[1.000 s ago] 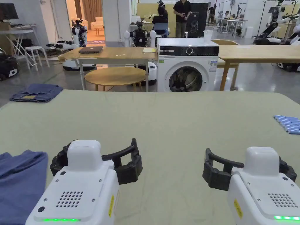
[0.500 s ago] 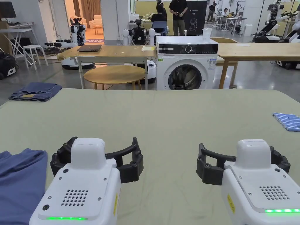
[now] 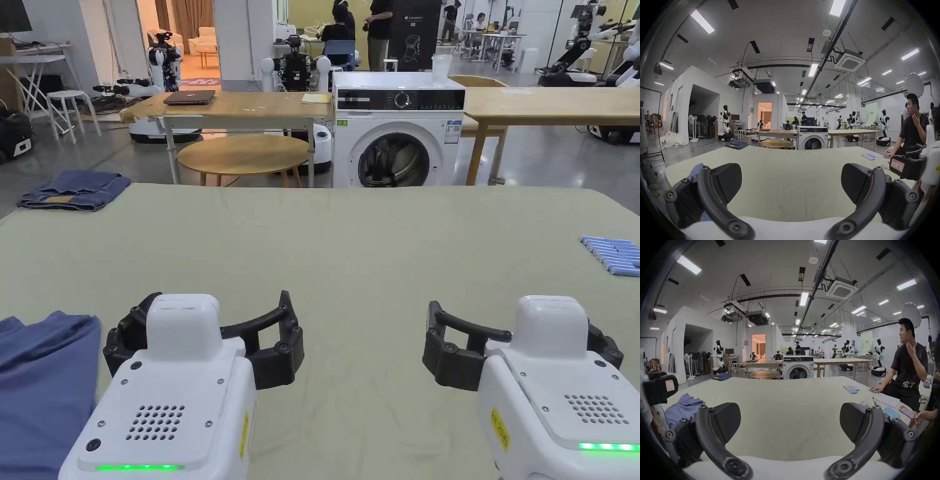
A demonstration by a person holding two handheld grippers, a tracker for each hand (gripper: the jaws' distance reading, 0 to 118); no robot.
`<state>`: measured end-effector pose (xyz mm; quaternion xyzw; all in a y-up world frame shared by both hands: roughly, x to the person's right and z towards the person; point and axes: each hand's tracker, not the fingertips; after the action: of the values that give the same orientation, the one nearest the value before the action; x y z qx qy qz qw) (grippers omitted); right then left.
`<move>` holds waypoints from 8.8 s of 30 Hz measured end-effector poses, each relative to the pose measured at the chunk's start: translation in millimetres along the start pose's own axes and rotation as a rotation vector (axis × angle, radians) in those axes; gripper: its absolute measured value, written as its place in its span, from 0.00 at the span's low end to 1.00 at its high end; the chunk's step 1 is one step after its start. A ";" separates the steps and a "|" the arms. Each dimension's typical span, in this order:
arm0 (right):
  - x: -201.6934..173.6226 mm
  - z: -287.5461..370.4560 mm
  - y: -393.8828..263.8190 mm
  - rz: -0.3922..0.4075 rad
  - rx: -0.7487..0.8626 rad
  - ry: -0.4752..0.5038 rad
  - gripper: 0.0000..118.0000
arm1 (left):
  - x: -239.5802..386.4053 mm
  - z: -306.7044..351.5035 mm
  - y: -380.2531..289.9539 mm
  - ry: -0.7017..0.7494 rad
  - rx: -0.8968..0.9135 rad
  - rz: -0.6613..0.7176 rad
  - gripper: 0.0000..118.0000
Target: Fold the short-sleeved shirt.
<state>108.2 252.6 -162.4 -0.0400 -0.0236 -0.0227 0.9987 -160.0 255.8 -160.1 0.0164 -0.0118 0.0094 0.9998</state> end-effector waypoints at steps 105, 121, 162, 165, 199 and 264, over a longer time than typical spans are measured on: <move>-9.1 50.7 -24.0 0.296 -0.239 0.381 0.00 | -50.7 -195.9 166.1 -0.342 -0.358 -0.022 0.03; 161.2 150.6 -39.4 0.136 -0.307 -0.128 0.00 | 382.2 -223.4 -12.7 -0.854 -0.752 -0.110 0.03; 21.1 -19.6 -44.7 0.061 -0.257 0.078 0.00 | -75.6 13.1 -70.9 0.026 -0.417 0.066 0.00; 13.8 -14.4 -52.0 0.082 -0.284 0.090 0.00 | -75.5 6.8 -83.2 -0.001 -0.433 0.097 0.00; 160.4 -8.6 -96.0 0.102 -0.530 -0.165 0.00 | 56.3 -323.2 -154.1 -0.289 -1.004 -0.305 0.07; 158.1 -245.8 260.5 0.166 -0.110 -0.154 0.05 | -132.2 -303.1 256.5 -0.004 -0.253 0.027 0.01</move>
<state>289.4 485.2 -419.9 -0.0979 -0.0954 0.0617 0.9887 -289.9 519.8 -457.8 -0.1099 -0.0151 0.0213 0.9936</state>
